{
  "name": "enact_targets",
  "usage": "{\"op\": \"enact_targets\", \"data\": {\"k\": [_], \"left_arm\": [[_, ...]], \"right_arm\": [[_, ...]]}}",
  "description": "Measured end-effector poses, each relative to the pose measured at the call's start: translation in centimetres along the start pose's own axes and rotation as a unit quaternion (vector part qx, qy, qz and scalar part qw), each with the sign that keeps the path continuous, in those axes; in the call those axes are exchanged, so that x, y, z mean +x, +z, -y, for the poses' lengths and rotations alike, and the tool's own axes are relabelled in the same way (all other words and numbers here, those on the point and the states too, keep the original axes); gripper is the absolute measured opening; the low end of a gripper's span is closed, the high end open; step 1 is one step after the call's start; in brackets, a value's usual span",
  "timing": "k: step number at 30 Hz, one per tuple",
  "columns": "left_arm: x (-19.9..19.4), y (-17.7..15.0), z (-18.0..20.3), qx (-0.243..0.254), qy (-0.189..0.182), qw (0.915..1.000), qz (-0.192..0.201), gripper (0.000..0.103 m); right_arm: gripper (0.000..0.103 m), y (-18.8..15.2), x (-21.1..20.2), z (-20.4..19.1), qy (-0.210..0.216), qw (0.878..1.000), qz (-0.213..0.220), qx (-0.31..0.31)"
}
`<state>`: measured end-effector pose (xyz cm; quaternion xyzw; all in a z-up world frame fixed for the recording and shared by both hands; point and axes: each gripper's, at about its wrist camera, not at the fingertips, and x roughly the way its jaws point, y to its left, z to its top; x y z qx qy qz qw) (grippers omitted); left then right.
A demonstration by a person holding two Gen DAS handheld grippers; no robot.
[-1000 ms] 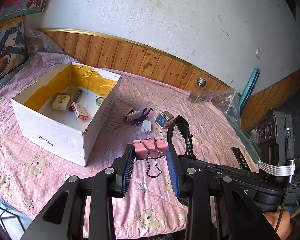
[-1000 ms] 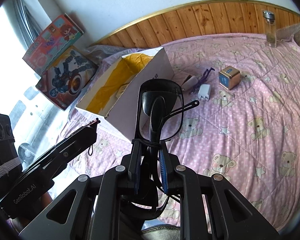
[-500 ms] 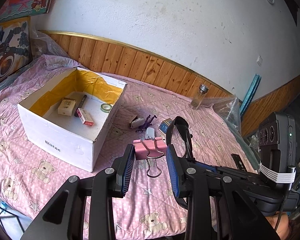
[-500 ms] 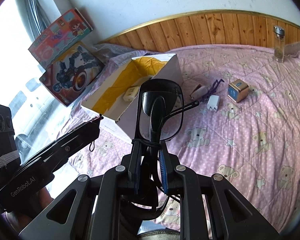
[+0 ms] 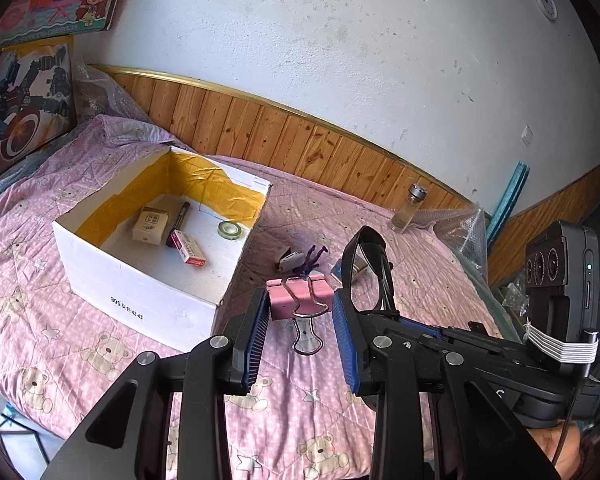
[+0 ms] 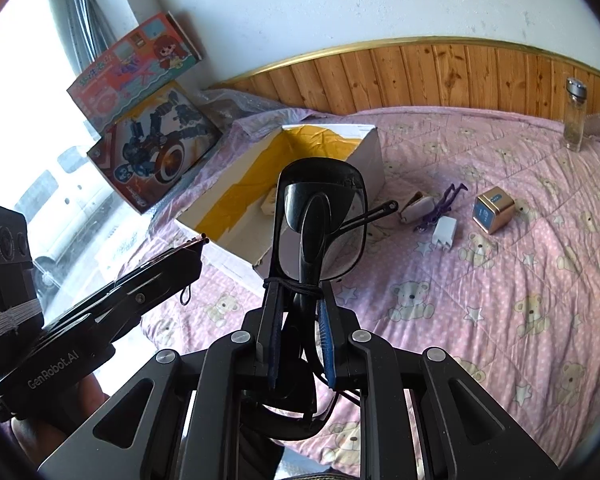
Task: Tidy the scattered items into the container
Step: 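Lift the binder clips and glasses and carry both over the white box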
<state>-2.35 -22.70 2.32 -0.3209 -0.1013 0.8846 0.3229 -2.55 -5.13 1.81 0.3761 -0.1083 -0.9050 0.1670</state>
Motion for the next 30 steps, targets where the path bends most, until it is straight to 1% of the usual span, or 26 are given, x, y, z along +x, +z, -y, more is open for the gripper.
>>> {"op": "enact_targets", "data": {"k": [14,30], "left_arm": [[-0.3,2.5,-4.0,-0.019,0.022,0.9996,0.005,0.034],[0.8,6.0,-6.7,-0.013,0.041,0.9990,0.011,0.034]], "right_arm": [[0.018,2.8,1.6,-2.3,0.011,1.000,-0.001,-0.025],[0.018,6.4,4.6,-4.7,0.031,0.998,-0.017,-0.053]]}}
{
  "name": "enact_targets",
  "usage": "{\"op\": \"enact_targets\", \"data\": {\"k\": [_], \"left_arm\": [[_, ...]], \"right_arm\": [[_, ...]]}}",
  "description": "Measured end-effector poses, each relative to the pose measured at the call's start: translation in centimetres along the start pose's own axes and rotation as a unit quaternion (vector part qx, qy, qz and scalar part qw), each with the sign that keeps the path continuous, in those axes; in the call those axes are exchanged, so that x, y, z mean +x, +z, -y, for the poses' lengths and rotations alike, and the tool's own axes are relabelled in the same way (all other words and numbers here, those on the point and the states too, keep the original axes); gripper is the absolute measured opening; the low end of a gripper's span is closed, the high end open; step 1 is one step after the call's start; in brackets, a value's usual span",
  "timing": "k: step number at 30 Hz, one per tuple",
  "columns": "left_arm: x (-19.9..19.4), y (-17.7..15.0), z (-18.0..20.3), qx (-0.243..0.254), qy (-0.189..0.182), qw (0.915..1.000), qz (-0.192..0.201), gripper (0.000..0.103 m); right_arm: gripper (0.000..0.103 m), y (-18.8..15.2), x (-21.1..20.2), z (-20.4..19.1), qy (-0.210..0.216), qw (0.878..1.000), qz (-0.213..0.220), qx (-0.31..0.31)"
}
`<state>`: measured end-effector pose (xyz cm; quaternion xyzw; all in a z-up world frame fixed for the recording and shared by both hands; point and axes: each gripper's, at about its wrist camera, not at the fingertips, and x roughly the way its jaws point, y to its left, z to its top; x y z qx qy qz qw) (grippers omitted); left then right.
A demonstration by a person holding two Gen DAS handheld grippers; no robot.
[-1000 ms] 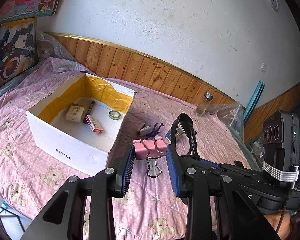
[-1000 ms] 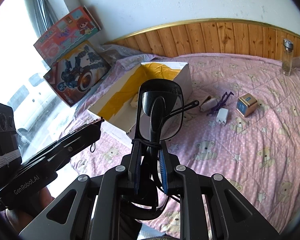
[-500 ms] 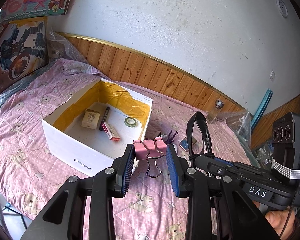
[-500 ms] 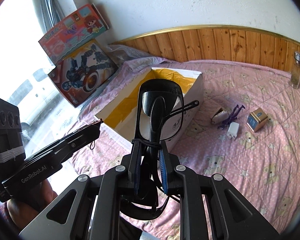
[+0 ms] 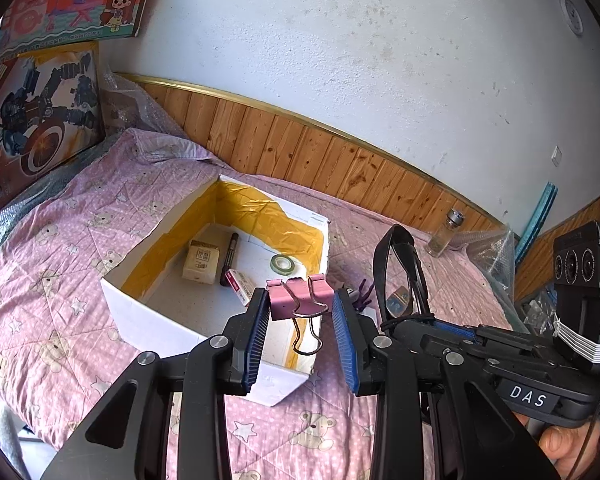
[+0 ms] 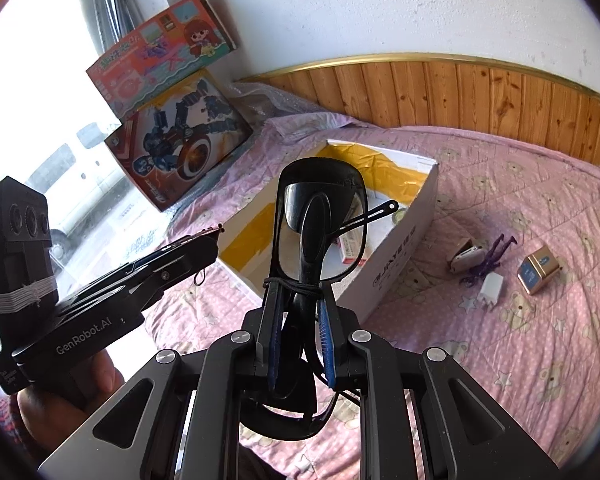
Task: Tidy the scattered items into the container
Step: 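Lift the binder clips and glasses and carry both over the white box, then lower both into the box and open the left and right grippers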
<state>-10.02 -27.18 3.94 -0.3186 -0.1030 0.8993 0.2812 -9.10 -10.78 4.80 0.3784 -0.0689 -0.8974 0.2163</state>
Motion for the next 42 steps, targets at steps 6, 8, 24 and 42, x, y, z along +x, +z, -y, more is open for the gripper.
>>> {"op": "enact_targets", "data": {"k": [6,8,24,42], "left_arm": [[0.8,1.1,-0.3,0.002,0.007,1.0000,0.000,0.034],[1.1,1.5,-0.5,0.003,0.009,1.0000,-0.001,0.034],[3.9,4.2,-2.3,0.011,0.033,0.9990,-0.028,0.034],[8.9,5.4,-5.3,0.014,0.050,0.9942,-0.094,0.034]], "right_arm": [[0.018,1.4,0.9,0.2,0.006,1.000,-0.003,-0.007],[0.018,1.8,1.3,0.2,0.007,1.000,-0.005,-0.008],[0.018,5.0,4.6,0.6,0.018,1.000,-0.015,-0.016],[0.018,6.2,11.3,1.3,0.020,0.998,-0.064,-0.021]]}}
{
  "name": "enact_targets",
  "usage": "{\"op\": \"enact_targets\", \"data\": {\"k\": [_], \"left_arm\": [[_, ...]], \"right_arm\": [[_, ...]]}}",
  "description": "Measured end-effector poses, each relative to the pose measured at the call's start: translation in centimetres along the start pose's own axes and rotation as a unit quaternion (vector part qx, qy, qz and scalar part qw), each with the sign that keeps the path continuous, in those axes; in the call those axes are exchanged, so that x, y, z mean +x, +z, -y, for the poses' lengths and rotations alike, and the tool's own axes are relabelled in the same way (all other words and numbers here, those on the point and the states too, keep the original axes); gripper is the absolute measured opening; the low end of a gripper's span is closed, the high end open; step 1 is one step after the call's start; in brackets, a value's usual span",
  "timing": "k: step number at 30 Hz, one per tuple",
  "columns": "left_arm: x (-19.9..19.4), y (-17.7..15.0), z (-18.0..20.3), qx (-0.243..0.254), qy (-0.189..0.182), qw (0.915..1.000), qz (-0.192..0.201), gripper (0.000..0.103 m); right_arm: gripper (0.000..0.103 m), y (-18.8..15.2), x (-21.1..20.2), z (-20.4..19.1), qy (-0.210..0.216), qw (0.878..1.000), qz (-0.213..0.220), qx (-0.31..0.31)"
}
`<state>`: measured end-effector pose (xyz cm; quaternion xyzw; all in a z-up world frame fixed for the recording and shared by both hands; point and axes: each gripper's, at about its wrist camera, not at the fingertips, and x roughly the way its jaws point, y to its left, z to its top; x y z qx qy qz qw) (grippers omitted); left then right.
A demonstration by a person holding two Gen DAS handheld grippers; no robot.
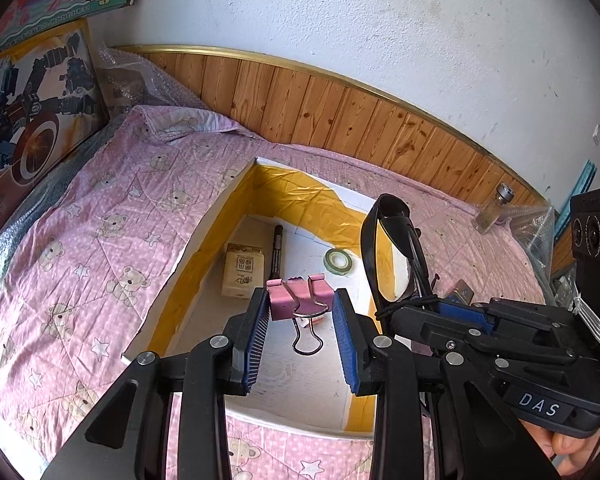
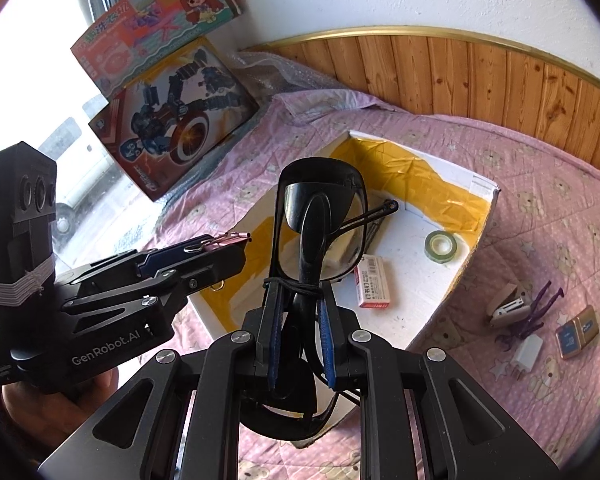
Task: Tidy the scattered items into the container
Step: 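Lower both into the box and open the left and right grippers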
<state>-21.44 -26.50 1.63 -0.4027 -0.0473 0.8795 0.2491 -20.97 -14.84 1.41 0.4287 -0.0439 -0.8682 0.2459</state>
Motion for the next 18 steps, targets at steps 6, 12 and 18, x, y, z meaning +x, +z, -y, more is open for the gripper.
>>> {"op": "enact_targets", "data": {"k": [6,12,18], "left_arm": [[1.5,0.2,-0.5,0.002,0.002,0.9997,-0.026,0.034],[3.3,0.1,-1.0,0.008,0.014,0.9982,-0.057,0.034],[5.0,-0.1,-1.6,0.018,0.026,0.9954,-0.091,0.034]], "right_arm": [[0.018,0.2,2.1,0.1,-0.001,1.000,-0.018,-0.008],[0.018,0.2,4.0,0.1,-0.004,0.999,-0.037,-0.020],[0.018,0.0,5.7,0.1,-0.007,0.998,-0.057,-0.029]]}}
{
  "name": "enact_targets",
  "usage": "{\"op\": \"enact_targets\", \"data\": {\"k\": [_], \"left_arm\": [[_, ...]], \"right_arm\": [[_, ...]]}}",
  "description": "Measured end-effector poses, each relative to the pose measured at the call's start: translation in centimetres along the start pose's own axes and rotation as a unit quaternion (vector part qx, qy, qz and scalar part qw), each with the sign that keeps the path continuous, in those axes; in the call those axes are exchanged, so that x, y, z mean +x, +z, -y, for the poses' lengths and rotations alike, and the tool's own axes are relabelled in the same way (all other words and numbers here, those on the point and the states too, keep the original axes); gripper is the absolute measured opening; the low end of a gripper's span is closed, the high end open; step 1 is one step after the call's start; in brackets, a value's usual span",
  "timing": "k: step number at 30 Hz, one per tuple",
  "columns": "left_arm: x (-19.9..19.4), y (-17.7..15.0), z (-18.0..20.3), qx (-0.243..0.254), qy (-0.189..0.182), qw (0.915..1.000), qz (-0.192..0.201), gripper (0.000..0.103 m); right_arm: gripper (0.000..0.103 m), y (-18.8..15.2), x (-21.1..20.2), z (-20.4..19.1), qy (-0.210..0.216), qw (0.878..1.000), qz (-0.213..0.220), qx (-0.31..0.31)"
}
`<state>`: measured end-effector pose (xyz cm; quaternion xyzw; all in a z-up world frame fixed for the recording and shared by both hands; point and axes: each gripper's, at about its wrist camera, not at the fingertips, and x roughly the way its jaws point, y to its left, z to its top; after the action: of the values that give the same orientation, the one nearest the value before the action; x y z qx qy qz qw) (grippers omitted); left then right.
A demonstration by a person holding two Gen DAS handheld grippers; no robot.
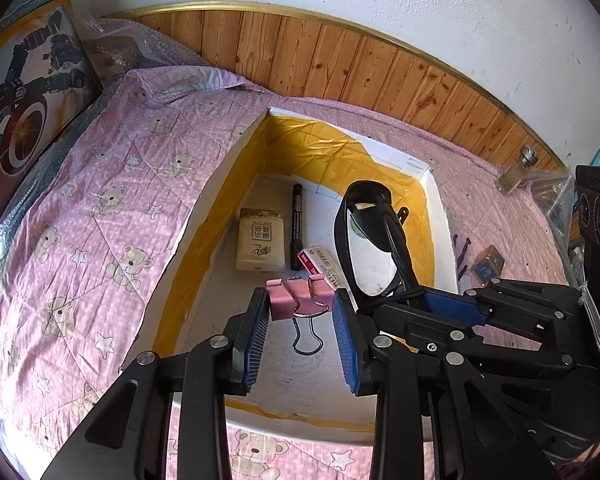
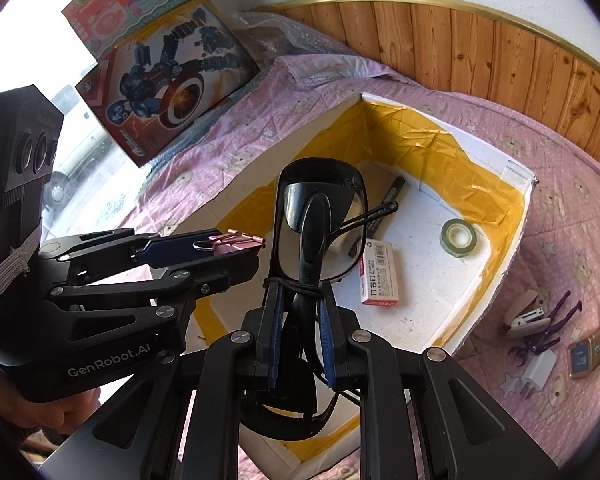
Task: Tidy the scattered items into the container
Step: 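Lower both into the box and open the left and right grippers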
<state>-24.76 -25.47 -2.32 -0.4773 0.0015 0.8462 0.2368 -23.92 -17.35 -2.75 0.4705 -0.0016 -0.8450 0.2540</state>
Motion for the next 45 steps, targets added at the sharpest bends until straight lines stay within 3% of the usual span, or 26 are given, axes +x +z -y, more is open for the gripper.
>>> {"op": "enact_targets", "data": {"k": [11,22,28,45], "left_arm": [[2.8,0.0,-1.4,0.002,0.005,0.9990,-0.045,0.034],[3.9,-0.4,-2.5,-0.005,0.009,0.9983,-0.056,0.034],[4.5,-0.4,-3.5,-0.023,0.020,0.9975,-0.064,0.035],[1.3,-0.3,-4.1,-0.028,0.016,0.9987,-0.039,0.038]], "right_arm": [[0.018,-0.5,3.0,-0.6,-0.006,0.999,-0.044,-0.028],[0.018,-1.0,4.3,-1.2,-0.024,0.996,-0.071,-0.053],[0.029,-0.8,4.1,-0.8,-0.025,0.997,-0.067,-0.040],[0.030,-1.3,1.5,-0.6,-0.016,0.998,-0.062,-0.018]]}}
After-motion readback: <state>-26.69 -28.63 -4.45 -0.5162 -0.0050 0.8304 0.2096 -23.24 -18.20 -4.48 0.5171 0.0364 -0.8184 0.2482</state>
